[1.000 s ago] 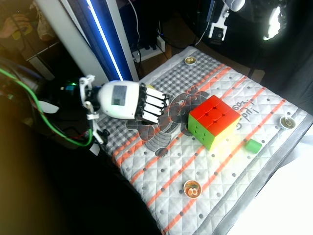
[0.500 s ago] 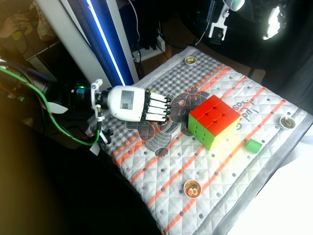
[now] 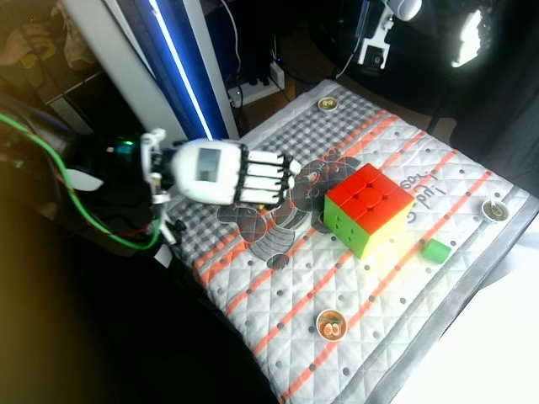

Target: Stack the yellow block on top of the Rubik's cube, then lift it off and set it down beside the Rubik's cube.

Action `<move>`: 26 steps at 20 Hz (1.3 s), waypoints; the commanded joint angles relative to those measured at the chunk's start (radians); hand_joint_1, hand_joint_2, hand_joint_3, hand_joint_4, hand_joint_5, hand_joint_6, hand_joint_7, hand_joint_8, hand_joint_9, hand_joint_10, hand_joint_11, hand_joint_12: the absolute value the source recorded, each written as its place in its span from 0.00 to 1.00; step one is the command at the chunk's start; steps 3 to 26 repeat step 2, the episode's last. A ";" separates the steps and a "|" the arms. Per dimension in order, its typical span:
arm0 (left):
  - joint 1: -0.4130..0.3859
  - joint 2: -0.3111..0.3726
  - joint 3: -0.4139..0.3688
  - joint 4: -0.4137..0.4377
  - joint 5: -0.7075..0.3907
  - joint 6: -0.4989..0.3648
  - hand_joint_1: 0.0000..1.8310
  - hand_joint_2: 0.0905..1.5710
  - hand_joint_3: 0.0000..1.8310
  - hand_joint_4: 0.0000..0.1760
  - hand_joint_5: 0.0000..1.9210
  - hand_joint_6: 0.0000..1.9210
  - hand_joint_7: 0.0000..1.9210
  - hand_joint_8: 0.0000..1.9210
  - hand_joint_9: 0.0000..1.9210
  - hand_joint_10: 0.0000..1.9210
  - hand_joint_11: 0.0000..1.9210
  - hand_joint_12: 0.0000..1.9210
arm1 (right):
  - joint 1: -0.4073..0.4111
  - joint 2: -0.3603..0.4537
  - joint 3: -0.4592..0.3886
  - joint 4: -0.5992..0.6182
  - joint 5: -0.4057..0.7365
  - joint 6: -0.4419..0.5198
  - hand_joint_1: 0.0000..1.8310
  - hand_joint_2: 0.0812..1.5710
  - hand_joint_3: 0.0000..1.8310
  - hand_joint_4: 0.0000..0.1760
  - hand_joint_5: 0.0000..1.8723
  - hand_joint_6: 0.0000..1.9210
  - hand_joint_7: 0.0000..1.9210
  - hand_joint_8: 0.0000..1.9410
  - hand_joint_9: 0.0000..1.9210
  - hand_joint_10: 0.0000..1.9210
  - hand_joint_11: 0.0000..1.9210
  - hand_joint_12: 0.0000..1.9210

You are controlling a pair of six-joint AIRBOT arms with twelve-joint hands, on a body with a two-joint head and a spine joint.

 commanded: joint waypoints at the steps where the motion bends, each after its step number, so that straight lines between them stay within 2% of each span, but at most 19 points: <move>1: -0.002 0.011 -0.002 0.048 0.143 -0.039 0.32 0.90 0.00 0.60 0.20 0.86 0.20 0.60 0.17 0.69 0.05 0.96 | 0.007 0.022 -0.009 0.028 0.227 -0.021 0.34 0.55 0.02 0.00 0.00 0.67 0.00 0.80 0.00 0.86 0.00 1.00; 2: -0.002 0.012 0.001 0.059 0.148 -0.058 0.35 0.90 0.00 0.88 0.22 0.91 0.23 0.60 0.19 0.69 0.06 0.96 | 0.008 0.034 -0.014 0.041 0.266 -0.039 0.30 0.57 0.03 0.00 0.02 0.70 0.02 0.83 0.02 0.89 0.01 1.00; 26: -0.002 0.012 0.001 0.059 0.148 -0.058 0.35 0.90 0.00 0.88 0.22 0.91 0.23 0.60 0.19 0.69 0.06 0.96 | 0.008 0.034 -0.014 0.041 0.266 -0.039 0.30 0.57 0.03 0.00 0.02 0.70 0.02 0.83 0.02 0.89 0.01 1.00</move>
